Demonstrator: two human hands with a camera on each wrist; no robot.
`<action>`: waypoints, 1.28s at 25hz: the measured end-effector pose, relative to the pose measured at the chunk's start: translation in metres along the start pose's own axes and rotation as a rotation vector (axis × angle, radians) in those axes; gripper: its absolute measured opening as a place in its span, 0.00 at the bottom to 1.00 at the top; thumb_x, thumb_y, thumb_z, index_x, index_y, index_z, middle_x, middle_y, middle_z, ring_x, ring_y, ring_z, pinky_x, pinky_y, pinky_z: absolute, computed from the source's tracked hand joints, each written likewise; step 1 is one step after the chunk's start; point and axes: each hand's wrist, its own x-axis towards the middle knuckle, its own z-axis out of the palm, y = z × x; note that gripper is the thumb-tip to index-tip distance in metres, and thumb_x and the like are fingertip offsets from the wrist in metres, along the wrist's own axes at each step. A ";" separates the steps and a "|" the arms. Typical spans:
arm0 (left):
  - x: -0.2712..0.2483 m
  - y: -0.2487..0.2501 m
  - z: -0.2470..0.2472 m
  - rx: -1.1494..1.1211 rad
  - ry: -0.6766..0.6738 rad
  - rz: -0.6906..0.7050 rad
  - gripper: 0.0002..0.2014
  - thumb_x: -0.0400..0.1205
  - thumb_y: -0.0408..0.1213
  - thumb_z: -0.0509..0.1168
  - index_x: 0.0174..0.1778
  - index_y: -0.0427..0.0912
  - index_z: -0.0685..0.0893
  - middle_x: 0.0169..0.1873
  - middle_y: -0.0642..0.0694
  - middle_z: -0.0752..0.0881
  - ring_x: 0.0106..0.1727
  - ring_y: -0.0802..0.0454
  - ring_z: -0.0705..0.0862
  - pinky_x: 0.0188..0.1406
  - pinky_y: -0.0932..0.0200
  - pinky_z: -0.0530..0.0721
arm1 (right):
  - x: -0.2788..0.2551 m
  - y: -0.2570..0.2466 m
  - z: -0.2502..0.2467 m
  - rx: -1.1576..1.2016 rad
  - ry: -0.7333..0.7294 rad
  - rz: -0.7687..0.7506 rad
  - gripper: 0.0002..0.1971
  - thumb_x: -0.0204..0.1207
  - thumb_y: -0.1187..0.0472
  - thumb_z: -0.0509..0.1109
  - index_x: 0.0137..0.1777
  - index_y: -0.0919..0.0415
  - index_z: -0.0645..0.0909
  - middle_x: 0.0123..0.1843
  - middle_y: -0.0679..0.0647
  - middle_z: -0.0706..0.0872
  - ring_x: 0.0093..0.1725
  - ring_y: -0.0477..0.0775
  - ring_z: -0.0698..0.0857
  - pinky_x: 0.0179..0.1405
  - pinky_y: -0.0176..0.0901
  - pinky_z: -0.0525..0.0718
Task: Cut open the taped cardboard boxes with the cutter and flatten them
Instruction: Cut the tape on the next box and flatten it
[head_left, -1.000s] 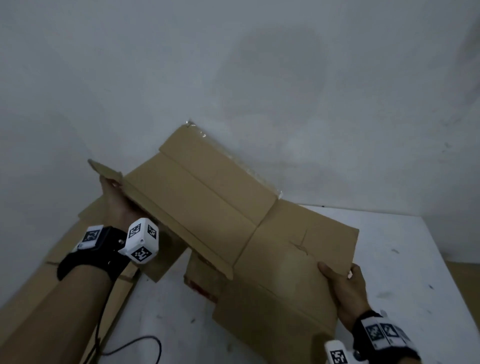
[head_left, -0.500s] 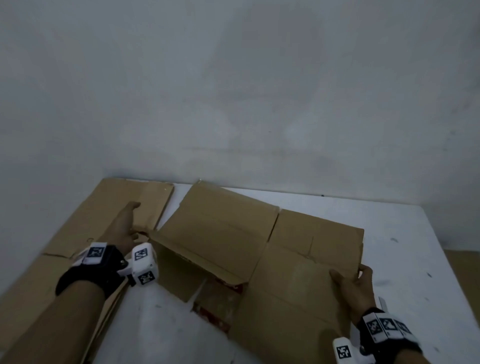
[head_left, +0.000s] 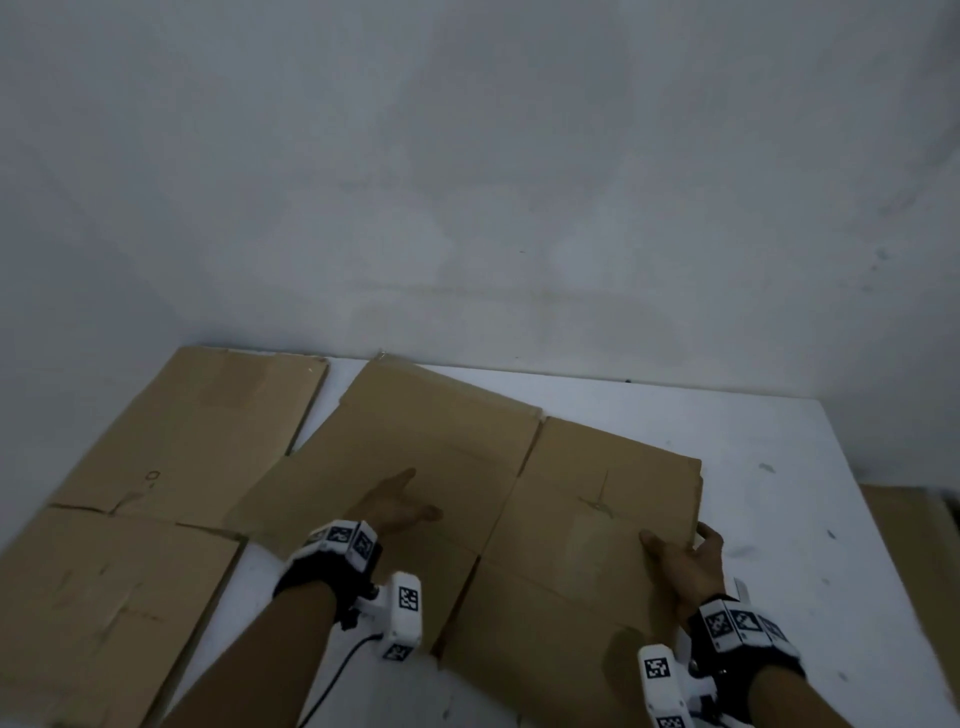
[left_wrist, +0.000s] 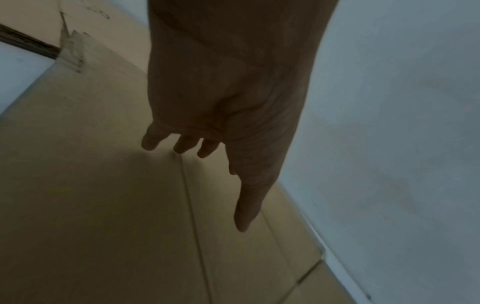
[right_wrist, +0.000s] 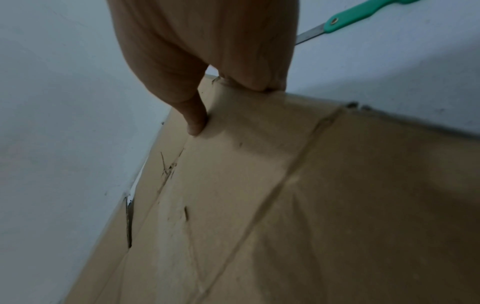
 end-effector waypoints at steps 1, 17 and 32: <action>0.000 0.004 0.008 0.081 -0.018 0.007 0.48 0.78 0.54 0.75 0.88 0.51 0.53 0.87 0.43 0.56 0.86 0.42 0.59 0.81 0.50 0.65 | 0.000 0.000 0.001 -0.009 0.006 0.011 0.42 0.73 0.61 0.80 0.82 0.57 0.59 0.77 0.64 0.74 0.72 0.70 0.76 0.73 0.68 0.76; 0.019 -0.001 0.062 0.562 0.002 -0.008 0.65 0.67 0.62 0.79 0.87 0.58 0.36 0.84 0.29 0.34 0.82 0.18 0.42 0.81 0.26 0.57 | -0.007 -0.016 0.024 -0.501 0.183 0.131 0.41 0.75 0.52 0.77 0.81 0.66 0.61 0.79 0.71 0.66 0.76 0.72 0.68 0.75 0.61 0.71; 0.030 -0.094 0.025 0.201 0.406 -0.316 0.80 0.35 0.92 0.57 0.82 0.66 0.28 0.84 0.36 0.29 0.86 0.31 0.35 0.81 0.26 0.42 | -0.017 -0.014 0.035 -0.847 0.107 -0.142 0.35 0.77 0.47 0.69 0.80 0.49 0.57 0.83 0.66 0.51 0.81 0.71 0.55 0.78 0.70 0.60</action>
